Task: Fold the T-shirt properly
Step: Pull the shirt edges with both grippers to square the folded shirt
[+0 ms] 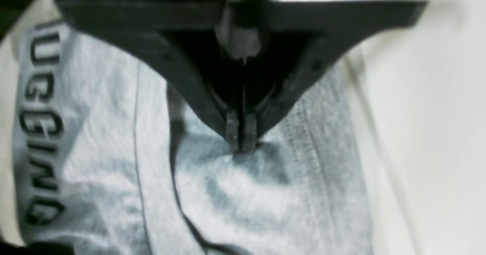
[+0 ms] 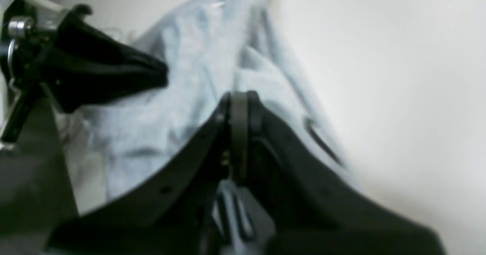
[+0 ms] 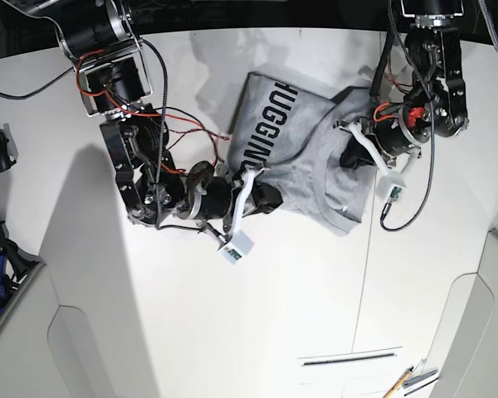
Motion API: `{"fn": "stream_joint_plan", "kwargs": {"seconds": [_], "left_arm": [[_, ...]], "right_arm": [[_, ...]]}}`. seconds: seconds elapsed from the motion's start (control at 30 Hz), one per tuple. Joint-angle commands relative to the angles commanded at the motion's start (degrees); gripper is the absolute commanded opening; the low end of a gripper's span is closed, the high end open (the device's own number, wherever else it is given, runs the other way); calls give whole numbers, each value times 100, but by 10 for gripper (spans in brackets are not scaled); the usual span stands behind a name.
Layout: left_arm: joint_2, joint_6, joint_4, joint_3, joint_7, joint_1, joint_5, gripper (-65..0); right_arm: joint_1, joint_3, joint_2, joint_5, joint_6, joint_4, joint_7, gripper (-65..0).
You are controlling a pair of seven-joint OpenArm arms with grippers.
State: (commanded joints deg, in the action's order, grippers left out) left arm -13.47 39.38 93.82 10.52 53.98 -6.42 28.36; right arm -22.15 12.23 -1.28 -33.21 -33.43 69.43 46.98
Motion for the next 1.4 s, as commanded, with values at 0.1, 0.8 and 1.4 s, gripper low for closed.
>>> {"fn": "stream_joint_plan", "kwargs": {"seconds": [0.1,0.8,1.4], "left_arm": [[-7,-101,24,0,66,328,61,-650],[-160,62,2190,1001,581,-1845,1300,-650],[-160,62,664,1001,234,-879,968,-650]], "right_arm": [[-4,-555,2,-7,0,0,0,-650],[105,-225,-201,28,-2,-39,-319,-650],[367,339,-142,361,0,-188,-223,-650]]}}
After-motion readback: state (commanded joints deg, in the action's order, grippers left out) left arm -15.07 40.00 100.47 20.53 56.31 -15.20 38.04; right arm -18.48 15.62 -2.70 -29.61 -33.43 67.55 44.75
